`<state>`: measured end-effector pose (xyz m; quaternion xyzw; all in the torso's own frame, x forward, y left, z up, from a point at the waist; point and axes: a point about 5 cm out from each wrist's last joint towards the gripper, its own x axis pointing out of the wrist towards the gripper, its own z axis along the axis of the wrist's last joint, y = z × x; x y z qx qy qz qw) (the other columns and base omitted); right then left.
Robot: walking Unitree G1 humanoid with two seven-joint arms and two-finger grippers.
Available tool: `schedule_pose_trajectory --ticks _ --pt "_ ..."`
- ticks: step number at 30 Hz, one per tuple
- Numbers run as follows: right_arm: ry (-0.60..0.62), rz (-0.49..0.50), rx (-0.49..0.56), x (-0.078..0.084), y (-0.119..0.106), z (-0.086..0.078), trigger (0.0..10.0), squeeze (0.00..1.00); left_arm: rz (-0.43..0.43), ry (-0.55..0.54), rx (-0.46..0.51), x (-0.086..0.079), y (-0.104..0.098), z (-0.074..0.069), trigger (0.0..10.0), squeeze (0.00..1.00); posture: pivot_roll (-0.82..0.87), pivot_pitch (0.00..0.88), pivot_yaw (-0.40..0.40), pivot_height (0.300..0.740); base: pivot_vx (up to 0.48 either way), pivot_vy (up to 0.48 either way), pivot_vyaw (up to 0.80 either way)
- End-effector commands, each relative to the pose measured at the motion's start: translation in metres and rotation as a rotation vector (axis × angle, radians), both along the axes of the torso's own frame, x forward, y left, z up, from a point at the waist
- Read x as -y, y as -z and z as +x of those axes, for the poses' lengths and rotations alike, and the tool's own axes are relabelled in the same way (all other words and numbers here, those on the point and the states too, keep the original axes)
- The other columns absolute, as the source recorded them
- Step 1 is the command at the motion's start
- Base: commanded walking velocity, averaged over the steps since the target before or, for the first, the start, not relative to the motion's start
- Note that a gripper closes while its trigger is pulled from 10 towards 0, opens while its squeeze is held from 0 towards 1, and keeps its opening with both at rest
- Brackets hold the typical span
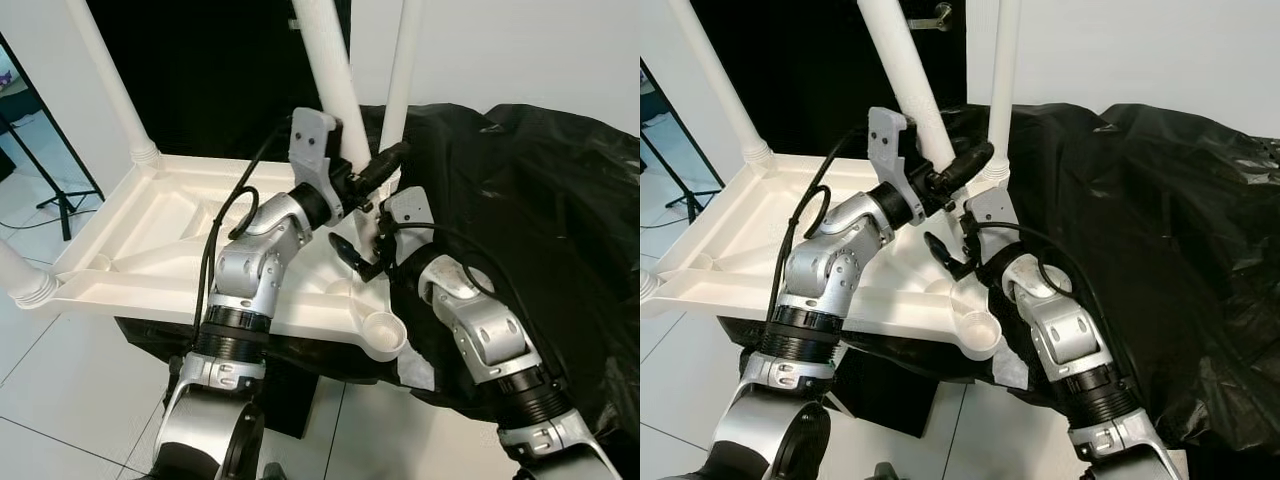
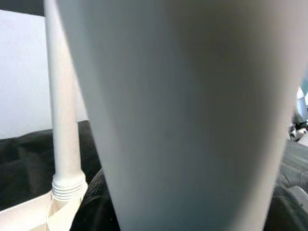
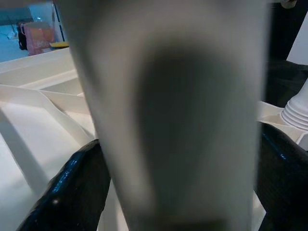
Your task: Building children table
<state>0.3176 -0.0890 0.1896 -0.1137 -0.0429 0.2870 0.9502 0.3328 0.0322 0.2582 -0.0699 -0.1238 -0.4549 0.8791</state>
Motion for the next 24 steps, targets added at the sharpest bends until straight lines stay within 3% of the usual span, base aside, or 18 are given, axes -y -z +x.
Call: schedule_pose_trajectory --ticks 1,13,17,24 --pt "-0.007 -0.002 -0.017 0.0 -0.001 0.002 10.0 0.0 0.006 -0.006 0.035 0.001 -0.004 -0.003 10.0 0.0 0.03 0.0 0.012 0.74 0.0 0.0 0.0" --pt "-0.021 -0.025 -0.071 0.002 0.003 0.005 10.0 0.0 0.015 0.003 0.058 0.006 -0.002 -0.014 10.0 0.0 0.02 0.0 0.014 0.74 0.0 0.0 0.0" --pt "-0.032 -0.065 -0.051 0.002 0.002 0.01 10.0 0.0 0.035 0.011 0.069 0.011 -0.001 -0.012 10.0 0.0 0.01 0.0 0.015 0.74 0.0 0.0 0.0" --pt "-0.124 -0.102 0.018 -0.003 -0.003 0.003 10.0 0.0 0.058 0.035 0.066 0.016 0.002 -0.014 10.0 0.0 0.01 0.0 0.021 0.74 0.0 0.0 0.0"
